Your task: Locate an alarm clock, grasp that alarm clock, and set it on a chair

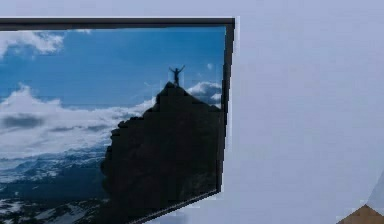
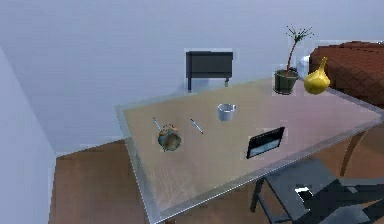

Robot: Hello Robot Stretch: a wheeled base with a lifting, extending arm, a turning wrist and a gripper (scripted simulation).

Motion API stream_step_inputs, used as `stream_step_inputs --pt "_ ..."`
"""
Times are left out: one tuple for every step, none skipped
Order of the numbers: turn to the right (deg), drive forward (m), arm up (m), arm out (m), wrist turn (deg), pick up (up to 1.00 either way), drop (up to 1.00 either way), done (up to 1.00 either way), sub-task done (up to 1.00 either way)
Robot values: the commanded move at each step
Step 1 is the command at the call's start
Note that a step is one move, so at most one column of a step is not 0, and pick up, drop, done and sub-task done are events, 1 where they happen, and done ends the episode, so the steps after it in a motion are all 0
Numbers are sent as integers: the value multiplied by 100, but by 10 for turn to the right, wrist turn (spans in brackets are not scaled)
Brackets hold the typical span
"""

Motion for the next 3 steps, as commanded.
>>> stream_step_inputs --pt "0 0 0 50 0 0 0 0 0" --pt "0 0 0 0 450 0 0 0 0" --pt "0 0 0 0 450 0 0 0 0"
